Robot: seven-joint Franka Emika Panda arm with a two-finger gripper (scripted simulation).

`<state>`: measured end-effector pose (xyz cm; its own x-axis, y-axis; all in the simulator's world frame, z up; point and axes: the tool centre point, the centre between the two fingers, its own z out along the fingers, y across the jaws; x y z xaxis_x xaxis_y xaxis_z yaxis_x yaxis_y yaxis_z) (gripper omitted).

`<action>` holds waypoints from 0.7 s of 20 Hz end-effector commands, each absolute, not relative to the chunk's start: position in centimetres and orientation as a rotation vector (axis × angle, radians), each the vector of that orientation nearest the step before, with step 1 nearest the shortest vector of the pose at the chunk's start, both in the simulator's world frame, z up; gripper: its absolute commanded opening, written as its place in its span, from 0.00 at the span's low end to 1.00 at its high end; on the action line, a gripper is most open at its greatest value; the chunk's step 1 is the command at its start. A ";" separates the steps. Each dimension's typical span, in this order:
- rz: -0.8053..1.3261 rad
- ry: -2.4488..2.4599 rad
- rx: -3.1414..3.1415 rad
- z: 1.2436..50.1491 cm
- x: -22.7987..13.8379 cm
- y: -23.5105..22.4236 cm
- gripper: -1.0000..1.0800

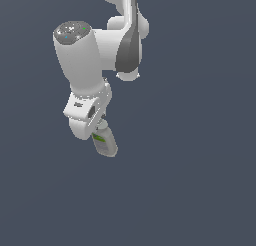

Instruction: Pick up the object and move it to a goal position.

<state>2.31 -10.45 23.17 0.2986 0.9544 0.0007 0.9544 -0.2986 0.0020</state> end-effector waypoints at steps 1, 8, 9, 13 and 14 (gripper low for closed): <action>0.003 1.860 2.530 23.2 2.3 -10.5 0.00; 0.003 1.860 2.530 23.4 1.9 -8.5 0.00; 0.002 1.860 2.530 23.4 1.8 -7.8 0.00; 0.001 1.860 2.530 23.8 1.2 -4.6 0.00; 0.001 1.860 2.530 23.9 1.0 -3.6 0.00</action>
